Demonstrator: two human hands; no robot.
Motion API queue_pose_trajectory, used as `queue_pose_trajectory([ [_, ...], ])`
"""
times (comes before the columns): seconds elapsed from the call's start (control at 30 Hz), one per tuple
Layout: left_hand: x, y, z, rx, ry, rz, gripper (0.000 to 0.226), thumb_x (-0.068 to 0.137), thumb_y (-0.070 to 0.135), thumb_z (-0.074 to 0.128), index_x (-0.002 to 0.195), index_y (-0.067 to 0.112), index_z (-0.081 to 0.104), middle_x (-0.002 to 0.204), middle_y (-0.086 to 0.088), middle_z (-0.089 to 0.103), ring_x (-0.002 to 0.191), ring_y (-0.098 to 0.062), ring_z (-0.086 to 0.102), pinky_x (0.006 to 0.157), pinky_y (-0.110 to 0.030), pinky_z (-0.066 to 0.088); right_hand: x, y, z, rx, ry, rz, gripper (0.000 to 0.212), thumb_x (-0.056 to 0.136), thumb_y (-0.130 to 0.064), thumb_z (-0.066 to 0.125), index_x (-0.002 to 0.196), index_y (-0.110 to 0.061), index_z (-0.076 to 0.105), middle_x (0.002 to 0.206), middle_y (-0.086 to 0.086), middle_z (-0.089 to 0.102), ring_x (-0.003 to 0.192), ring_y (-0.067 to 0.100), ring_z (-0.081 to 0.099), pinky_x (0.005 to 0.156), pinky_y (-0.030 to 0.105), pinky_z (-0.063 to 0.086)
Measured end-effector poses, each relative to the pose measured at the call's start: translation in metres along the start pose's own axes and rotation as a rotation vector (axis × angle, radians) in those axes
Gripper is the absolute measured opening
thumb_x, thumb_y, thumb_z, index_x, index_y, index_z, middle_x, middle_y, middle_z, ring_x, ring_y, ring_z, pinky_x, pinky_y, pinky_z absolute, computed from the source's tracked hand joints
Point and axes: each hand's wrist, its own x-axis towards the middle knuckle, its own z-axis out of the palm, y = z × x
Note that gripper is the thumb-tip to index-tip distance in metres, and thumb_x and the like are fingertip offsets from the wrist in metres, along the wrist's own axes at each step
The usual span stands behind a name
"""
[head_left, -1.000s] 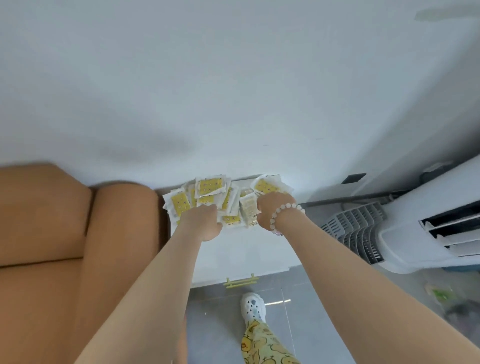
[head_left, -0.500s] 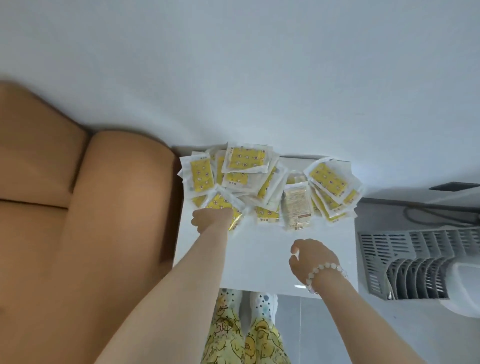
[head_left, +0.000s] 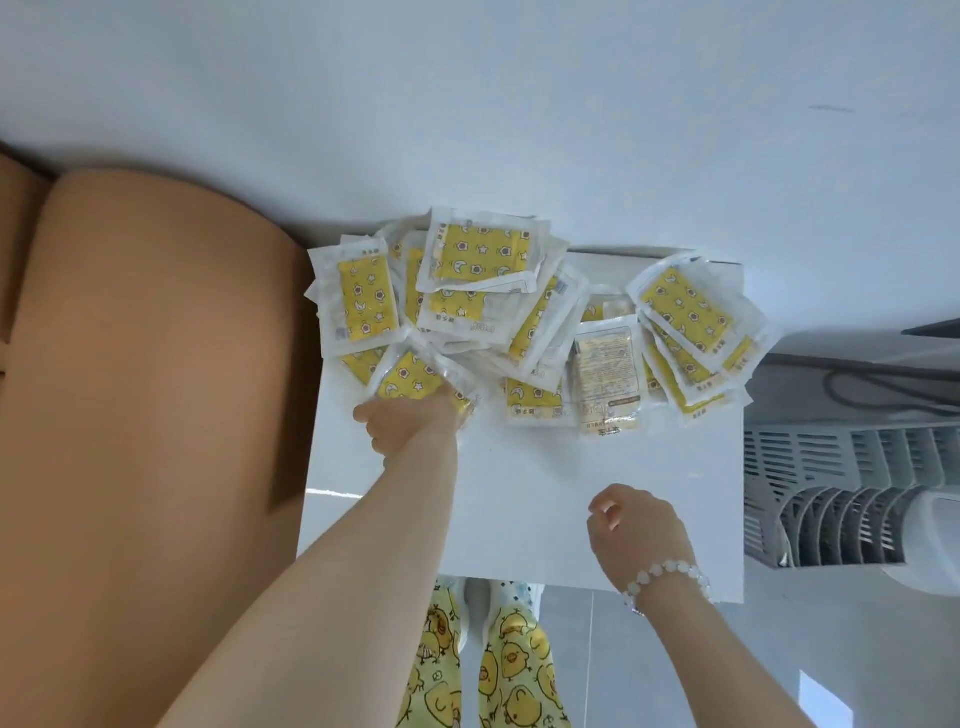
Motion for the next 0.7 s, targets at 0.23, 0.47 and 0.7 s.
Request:
queue_pose_trajectory([
  [0.23,-0.006,0.005,-0.021,0.116,-0.056,0.095,0.08,0.071,0.032,0.082,0.124,0.004,0.03,0.123,-0.018,0.054,0.108,-0.038,0.056,0.088,-0.043,0.046,-0.008,-0.021,-0.004,0.035,-0.025,-0.078,0.019,0.093,-0.023,0.046,0.104,-0.024,0.061,0.103,-0.007,0.061,0.087,0.012,0.057,0.073,0.019,0.04],
  [0.47,0.01,-0.02,-0.059,-0.039,-0.171,0.302,0.047,0.078,0.029,0.076,0.113,0.007,0.053,0.102,-0.003,0.062,0.091,-0.021,0.062,0.07,-0.025,0.047,-0.021,-0.025,-0.008,0.055,0.001,-0.098,0.016,0.092,-0.021,0.047,0.098,-0.024,0.062,0.092,-0.008,0.059,0.085,0.013,0.058,0.073,0.021,0.044],
  [0.7,-0.035,-0.03,-0.105,-0.278,-0.557,0.411,0.034,0.082,0.022,0.068,0.111,0.011,0.055,0.104,-0.008,0.069,0.083,-0.017,0.067,0.062,-0.028,0.058,-0.022,-0.072,-0.013,0.895,0.007,0.091,0.018,0.091,-0.018,0.052,0.081,-0.019,0.066,0.075,-0.002,0.067,0.074,0.016,0.062,0.069,0.026,0.047],
])
